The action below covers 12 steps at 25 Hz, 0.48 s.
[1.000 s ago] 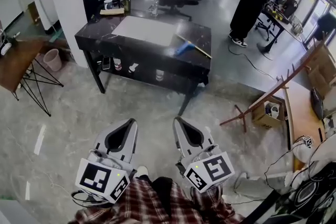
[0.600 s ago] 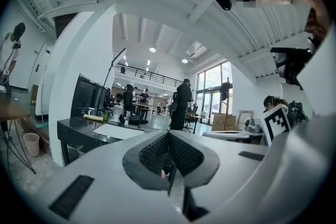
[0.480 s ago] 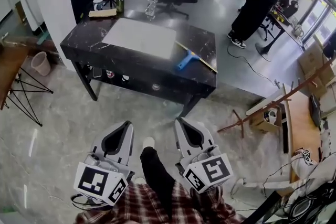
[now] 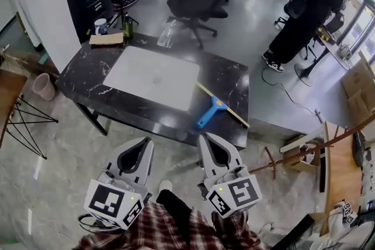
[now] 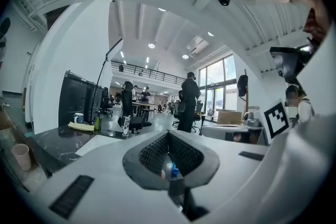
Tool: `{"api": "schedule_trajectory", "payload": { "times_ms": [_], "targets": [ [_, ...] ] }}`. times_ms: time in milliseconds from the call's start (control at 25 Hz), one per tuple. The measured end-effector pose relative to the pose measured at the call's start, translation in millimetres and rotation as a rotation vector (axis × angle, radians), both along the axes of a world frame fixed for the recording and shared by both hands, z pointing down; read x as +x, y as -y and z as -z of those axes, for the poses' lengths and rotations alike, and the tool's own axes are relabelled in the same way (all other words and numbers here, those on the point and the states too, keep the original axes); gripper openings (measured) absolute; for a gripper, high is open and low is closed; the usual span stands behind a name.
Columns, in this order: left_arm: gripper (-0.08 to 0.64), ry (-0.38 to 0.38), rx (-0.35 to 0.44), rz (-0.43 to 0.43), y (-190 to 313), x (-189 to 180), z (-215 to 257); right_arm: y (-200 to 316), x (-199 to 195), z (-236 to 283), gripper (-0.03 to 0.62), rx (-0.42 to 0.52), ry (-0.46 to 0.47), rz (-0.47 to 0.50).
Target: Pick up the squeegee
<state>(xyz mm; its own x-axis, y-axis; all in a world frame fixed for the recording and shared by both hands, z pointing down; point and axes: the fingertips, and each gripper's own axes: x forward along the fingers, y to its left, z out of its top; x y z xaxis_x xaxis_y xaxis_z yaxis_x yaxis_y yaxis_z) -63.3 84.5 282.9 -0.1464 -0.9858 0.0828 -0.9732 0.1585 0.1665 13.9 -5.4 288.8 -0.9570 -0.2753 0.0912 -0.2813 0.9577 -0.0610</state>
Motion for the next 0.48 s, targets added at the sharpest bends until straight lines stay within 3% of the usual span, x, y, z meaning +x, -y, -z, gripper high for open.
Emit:
{"api": "schedule_trajectory", "payload": {
  "times_ms": [200,480],
  "targets": [
    [0.011,-0.001,-0.030,-0.001,49,-28,-4,52,-26,-12,0.011,-0.036,-0.015,-0.022],
    [0.011,-0.018,-0.033,-0.096,114,-58,-20,109,-45,-39,0.011,-0.084,-0.050,-0.120]
  ]
}}
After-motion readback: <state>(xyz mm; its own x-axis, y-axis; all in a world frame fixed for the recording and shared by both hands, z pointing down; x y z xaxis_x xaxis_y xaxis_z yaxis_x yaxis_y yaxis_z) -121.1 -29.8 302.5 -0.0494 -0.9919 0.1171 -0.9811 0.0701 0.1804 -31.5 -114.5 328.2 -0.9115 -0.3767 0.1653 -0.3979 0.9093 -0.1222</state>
